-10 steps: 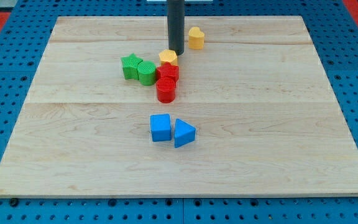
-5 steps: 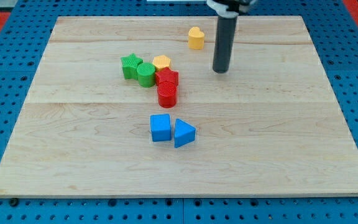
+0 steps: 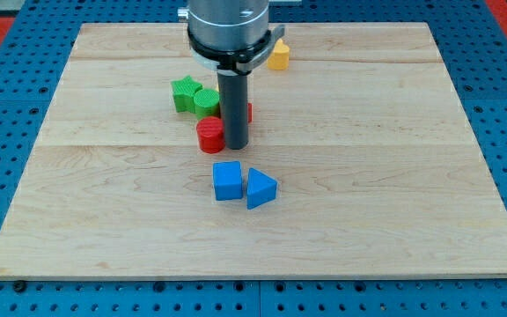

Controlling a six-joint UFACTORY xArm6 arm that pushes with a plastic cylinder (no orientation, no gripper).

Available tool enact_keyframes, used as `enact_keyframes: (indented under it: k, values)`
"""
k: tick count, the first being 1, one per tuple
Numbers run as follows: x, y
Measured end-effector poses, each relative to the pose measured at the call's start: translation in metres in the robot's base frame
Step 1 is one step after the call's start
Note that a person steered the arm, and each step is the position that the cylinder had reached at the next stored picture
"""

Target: Place red circle to the bottom of the green star

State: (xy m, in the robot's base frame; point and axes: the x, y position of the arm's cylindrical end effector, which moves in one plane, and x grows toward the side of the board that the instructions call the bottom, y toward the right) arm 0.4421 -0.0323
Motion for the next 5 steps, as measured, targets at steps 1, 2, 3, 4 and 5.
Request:
enact_keyframes:
  k: [1,2,3,4,5]
  values:
    - [0.004,-0.003]
    - [0.014,0.003]
    - [0.018,-0.030]
    - [0.011,-0.052]
    - [-0.009,-0.051]
